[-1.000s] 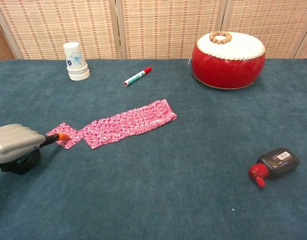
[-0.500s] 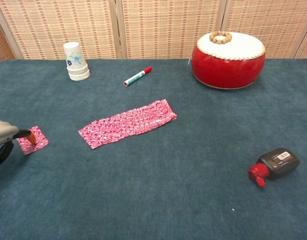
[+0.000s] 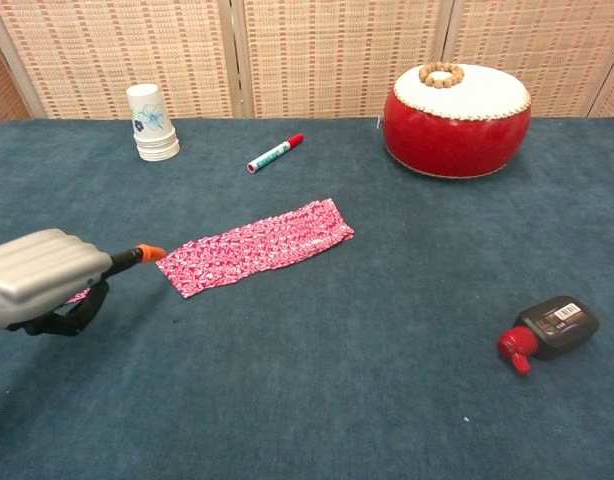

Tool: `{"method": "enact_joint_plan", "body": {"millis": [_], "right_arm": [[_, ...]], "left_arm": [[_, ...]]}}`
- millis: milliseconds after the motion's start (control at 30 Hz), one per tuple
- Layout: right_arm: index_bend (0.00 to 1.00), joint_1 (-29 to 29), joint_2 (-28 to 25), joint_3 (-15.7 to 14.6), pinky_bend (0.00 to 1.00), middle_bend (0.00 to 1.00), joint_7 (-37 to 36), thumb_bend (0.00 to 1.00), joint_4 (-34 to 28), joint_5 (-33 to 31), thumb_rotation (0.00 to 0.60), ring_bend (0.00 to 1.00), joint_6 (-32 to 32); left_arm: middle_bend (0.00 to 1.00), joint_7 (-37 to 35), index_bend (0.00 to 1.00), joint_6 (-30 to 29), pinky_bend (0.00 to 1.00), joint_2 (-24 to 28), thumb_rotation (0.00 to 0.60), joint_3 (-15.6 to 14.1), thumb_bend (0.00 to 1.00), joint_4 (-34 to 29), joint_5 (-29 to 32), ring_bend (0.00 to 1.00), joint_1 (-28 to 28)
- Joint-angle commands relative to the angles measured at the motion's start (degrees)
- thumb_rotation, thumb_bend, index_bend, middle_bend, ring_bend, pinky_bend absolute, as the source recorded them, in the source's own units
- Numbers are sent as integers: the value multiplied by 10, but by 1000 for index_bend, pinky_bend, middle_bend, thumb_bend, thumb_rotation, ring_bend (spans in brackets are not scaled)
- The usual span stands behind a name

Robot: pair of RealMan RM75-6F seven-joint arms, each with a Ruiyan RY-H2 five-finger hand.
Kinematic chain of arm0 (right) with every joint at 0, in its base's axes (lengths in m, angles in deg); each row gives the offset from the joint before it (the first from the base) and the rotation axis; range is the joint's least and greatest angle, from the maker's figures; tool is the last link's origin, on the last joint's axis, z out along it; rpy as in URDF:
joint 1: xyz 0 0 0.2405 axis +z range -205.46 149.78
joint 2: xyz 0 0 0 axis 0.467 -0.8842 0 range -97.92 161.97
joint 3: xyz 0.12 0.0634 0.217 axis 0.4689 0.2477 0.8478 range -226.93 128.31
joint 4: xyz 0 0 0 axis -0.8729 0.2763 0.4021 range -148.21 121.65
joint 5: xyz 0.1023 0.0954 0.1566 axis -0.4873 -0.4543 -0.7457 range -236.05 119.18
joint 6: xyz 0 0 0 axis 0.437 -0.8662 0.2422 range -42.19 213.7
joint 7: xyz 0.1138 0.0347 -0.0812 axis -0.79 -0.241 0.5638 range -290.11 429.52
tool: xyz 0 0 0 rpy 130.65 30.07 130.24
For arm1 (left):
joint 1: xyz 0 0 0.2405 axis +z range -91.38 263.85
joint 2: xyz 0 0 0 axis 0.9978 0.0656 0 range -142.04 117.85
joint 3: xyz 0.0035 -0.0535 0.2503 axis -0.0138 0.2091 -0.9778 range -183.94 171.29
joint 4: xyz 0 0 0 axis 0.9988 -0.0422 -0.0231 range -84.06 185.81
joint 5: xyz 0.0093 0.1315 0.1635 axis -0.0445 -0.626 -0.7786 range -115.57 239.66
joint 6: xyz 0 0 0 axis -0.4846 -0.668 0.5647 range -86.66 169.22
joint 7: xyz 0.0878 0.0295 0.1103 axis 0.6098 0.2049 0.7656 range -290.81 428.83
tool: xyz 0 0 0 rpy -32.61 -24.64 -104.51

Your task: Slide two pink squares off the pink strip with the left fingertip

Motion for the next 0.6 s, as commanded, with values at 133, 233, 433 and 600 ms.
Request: {"method": "enact_joint_plan", "body": {"millis": [133, 233, 433, 600], "right_arm": [[0, 2, 0, 0, 124, 0, 2, 52, 0, -4, 600, 0, 7], [0, 2, -1, -2, 124, 0, 4, 52, -3, -8, 600, 0, 12], [0, 3, -5, -2, 124, 0, 6, 52, -9, -13, 600, 0, 18], [0, 2, -5, -3, 124, 0, 5, 53, -10, -11, 600, 0, 15]], "left_arm": [[724, 11, 0, 52, 624, -54, 600, 20, 831, 31, 29, 748, -27], [725, 15, 0, 58, 625, -71, 600, 32, 831, 43, 40, 749, -35], [725, 26, 0, 53, 625, -76, 600, 44, 831, 45, 55, 750, -39], [725, 32, 0, 54, 625, -68, 600, 42, 831, 40, 66, 750, -38]]}}
